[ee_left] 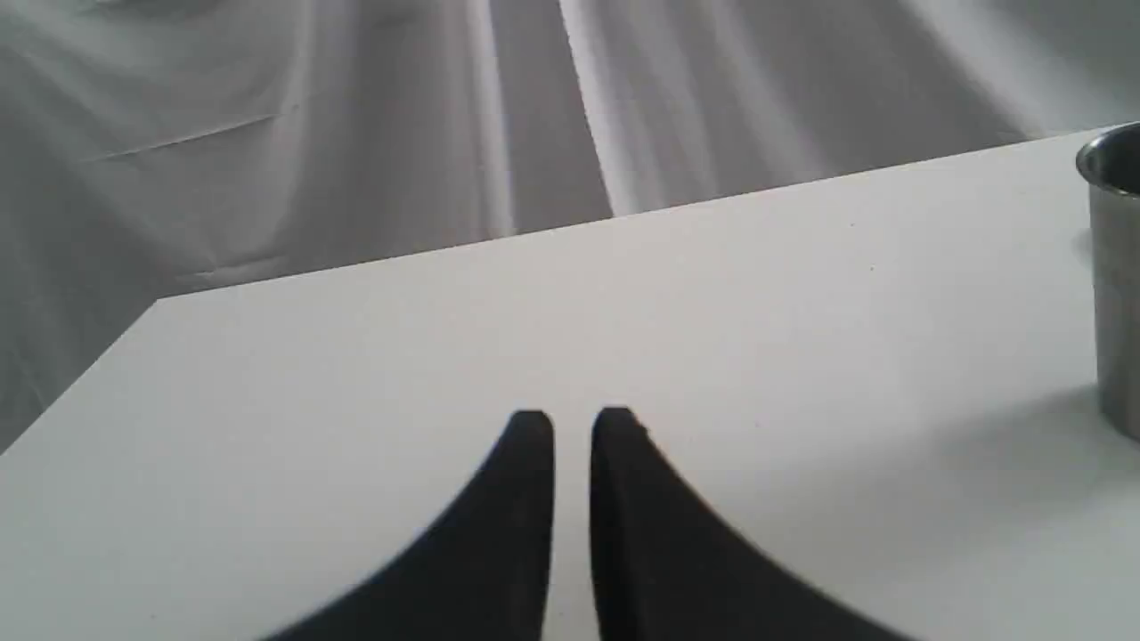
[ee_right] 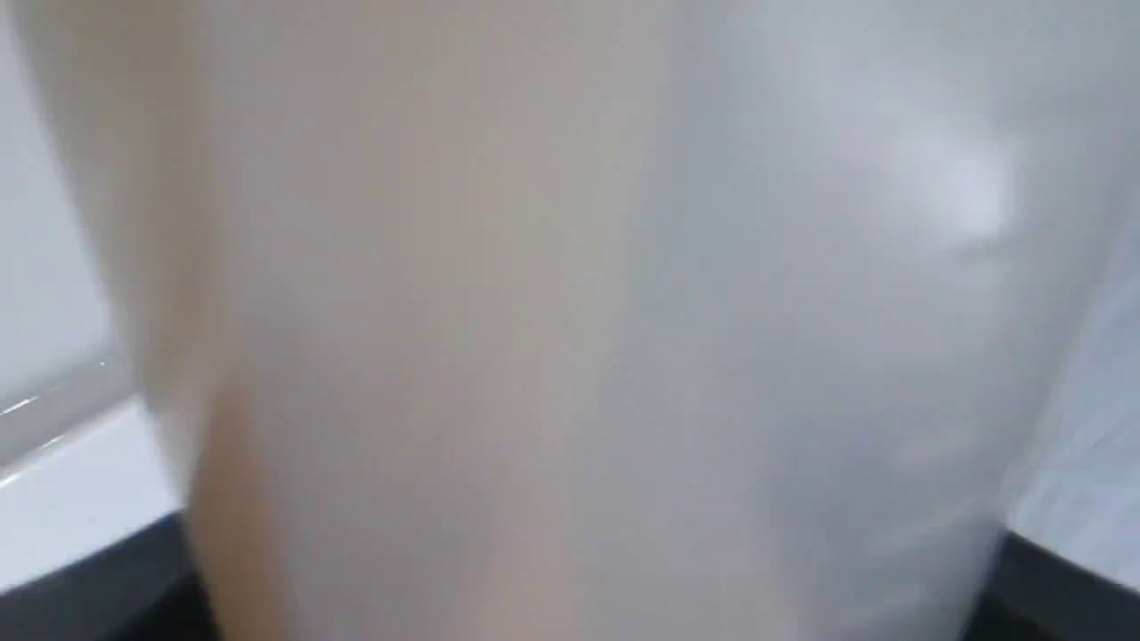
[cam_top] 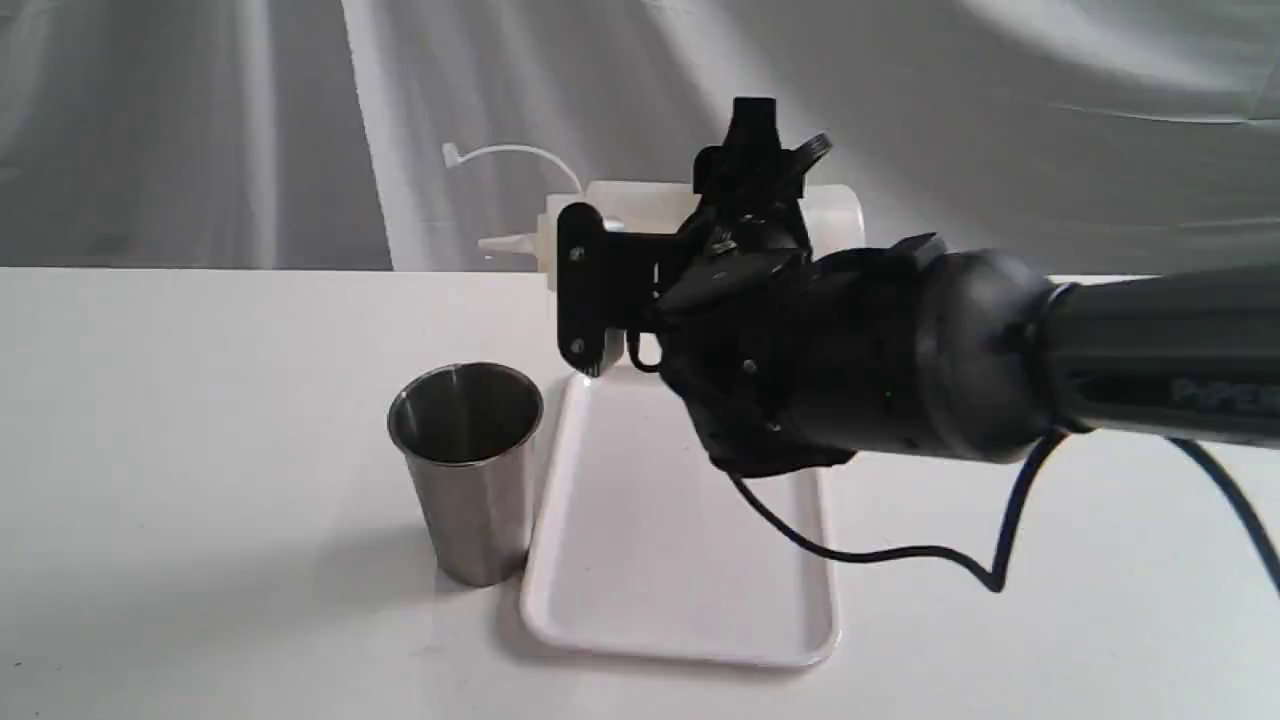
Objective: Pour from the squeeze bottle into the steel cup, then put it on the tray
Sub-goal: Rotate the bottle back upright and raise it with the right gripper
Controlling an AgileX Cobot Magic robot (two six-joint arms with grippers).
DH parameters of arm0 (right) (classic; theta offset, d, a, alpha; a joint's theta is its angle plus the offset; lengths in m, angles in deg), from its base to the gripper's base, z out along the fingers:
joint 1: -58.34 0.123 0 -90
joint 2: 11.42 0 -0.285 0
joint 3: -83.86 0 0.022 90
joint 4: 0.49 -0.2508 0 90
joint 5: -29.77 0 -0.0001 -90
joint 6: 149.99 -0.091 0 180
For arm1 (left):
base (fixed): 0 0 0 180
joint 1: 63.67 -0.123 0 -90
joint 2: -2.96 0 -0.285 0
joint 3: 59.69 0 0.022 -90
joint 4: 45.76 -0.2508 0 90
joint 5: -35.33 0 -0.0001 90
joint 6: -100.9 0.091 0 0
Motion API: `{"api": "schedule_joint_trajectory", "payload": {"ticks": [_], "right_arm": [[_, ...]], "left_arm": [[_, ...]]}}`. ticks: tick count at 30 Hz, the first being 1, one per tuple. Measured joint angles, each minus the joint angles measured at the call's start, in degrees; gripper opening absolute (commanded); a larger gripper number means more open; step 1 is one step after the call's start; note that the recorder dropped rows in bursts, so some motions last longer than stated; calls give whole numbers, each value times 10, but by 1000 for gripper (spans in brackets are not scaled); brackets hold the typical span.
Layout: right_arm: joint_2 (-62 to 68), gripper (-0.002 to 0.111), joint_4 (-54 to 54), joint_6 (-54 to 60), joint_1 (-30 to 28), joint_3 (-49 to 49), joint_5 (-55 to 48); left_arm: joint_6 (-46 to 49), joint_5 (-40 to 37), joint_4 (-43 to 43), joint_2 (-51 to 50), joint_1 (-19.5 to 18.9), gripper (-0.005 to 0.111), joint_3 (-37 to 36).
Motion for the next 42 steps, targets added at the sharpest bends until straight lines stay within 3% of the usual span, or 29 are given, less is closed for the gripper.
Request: {"api": "schedule_joint_trajectory", "payload": {"ticks": [9,18,26,31,42], "right_arm": [[-63,0,-27,-142,-33,49,84],[-101,0,-56,-274,-61,88,230],[-122,0,-108,-318,-97,101,350],[-122,0,-178,-265,-128,101,450],[-123,0,-455,42,-183,159,675]], "left_arm": [[0,0,0,0,0,8,0],[0,0,0,0,0,8,0],[0,0,0,0,0,8,0],[0,0,0,0,0,8,0],[0,0,0,0,0,8,0]]}}
